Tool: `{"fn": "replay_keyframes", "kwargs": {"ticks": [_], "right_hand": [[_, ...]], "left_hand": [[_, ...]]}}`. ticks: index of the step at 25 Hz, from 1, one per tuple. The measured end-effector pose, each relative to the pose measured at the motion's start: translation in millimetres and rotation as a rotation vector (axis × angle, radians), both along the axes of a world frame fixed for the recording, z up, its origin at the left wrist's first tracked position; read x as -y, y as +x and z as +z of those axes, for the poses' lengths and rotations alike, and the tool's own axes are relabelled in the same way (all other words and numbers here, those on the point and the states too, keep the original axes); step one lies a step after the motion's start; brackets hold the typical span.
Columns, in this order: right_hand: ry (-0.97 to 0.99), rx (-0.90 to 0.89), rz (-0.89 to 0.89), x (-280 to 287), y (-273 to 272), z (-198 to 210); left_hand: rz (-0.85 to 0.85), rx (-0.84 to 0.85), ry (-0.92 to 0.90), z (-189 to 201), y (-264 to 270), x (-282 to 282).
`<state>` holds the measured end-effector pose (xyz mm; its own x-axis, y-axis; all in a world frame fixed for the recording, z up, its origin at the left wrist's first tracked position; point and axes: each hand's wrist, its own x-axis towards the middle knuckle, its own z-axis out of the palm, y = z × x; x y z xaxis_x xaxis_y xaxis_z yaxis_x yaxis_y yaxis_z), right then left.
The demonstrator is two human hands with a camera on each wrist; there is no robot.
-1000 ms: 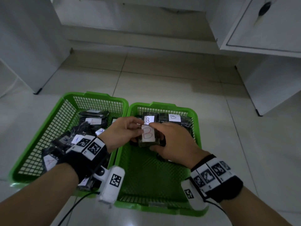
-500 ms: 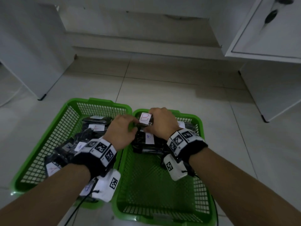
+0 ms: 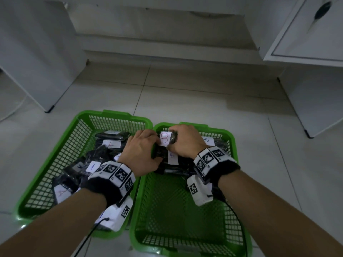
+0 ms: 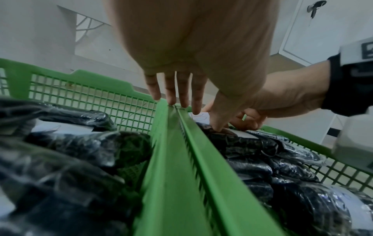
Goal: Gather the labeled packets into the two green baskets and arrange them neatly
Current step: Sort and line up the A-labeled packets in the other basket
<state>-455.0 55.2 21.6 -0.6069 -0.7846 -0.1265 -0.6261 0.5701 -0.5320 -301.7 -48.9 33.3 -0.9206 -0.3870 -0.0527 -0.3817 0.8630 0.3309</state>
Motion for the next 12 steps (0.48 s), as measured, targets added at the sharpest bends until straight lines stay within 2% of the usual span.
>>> {"fn": "replay_keyframes", "kwargs": {"ticks": [4,8,12], "right_hand": [[-0.061,0.027,-0.084,-4,0,0],[-0.119,-0.041,-0.136,-8,-1,6],[-0.154,-0.080,-0.081,8,12,37]], "left_hand": [[0.006,-0.021,0.005,1,0,-1],[0.028,-0.020,0.008,12,7,3],[0.094,-0.057,-0.030,43,16,32]]}}
